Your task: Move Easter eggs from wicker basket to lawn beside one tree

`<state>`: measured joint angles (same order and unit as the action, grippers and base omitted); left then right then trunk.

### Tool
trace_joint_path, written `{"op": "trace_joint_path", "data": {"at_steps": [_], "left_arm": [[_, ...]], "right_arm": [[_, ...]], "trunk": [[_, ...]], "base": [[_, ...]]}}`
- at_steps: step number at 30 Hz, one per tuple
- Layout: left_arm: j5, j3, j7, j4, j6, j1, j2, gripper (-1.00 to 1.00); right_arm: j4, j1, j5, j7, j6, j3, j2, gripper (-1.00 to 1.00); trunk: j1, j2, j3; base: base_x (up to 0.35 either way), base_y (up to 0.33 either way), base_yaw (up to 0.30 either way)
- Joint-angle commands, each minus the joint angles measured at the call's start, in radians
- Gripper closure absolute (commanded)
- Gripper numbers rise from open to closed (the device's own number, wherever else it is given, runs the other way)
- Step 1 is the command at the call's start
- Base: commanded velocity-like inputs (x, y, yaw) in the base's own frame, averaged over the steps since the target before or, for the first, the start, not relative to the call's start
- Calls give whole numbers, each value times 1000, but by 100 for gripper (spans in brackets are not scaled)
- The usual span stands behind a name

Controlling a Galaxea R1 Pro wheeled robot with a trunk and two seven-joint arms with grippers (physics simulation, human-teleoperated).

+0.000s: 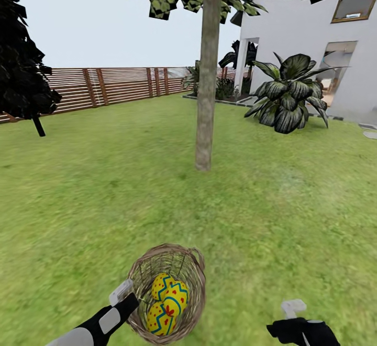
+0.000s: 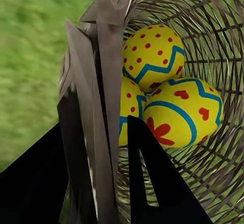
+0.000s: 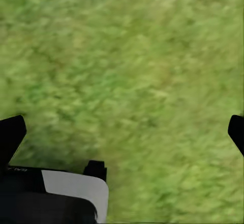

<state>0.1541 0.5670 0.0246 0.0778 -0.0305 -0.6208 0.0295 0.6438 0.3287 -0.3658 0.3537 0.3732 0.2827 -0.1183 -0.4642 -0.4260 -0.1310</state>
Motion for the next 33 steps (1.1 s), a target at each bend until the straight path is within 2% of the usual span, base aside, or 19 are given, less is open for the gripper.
{"op": "trace_joint_path", "data": {"at_steps": [1, 3, 4, 6, 9, 18, 19, 23, 26, 29, 33], "left_arm": [[12, 1, 3, 2, -3, 0, 0, 100], [12, 1, 2, 2, -3, 0, 1, 100], [12, -1, 1, 2, -3, 0, 4, 100], [11, -1, 1, 2, -3, 0, 4, 100], [11, -2, 1, 2, -3, 0, 6, 100], [11, -1, 1, 2, -3, 0, 6, 100], [11, -1, 1, 2, -3, 0, 6, 100], [11, -1, 1, 2, -3, 0, 6, 100], [11, -1, 1, 2, -3, 0, 6, 100], [10, -1, 1, 2, -2, 0, 6, 100], [10, -2, 1, 2, -3, 0, 6, 100]], "right_arm": [[-10, 1, -13, 3, -7, 2, 1, -100], [-47, 1, -15, -5, -12, 0, 1, -100], [-161, 1, -20, -7, -45, -2, -1, -100], [-230, 1, -36, -10, -99, 0, 0, -100], [-241, 1, -31, -10, -123, 4, 0, -100], [-262, 1, -33, -10, -128, 3, -1, -100], [-276, 1, -35, -10, -135, 3, -2, -100], [-336, 1, -37, -12, -249, 3, -1, -100], [-368, 0, -40, -20, -265, 1, 1, -100], [-402, 0, -60, -21, -266, 2, 1, -100], [-685, -5, -56, -21, -266, 3, 1, -100]], "trunk": [[-1, -2, -2], [-1, -2, -2], [-1, -2, -2], [-1, -2, -2], [-1, -2, -2], [-1, -2, -2], [-1, -2, -2], [-1, -2, -2], [-1, -2, -2], [-1, -2, -2], [-1, -2, -2]], "base": [[340, 0, 0], [340, 0, 0], [341, 0, 0], [340, 0, 0], [340, 0, 0], [341, 0, 0], [341, 0, 0], [341, 0, 0], [341, 0, 0], [340, 0, 0], [341, 0, 0]]}}
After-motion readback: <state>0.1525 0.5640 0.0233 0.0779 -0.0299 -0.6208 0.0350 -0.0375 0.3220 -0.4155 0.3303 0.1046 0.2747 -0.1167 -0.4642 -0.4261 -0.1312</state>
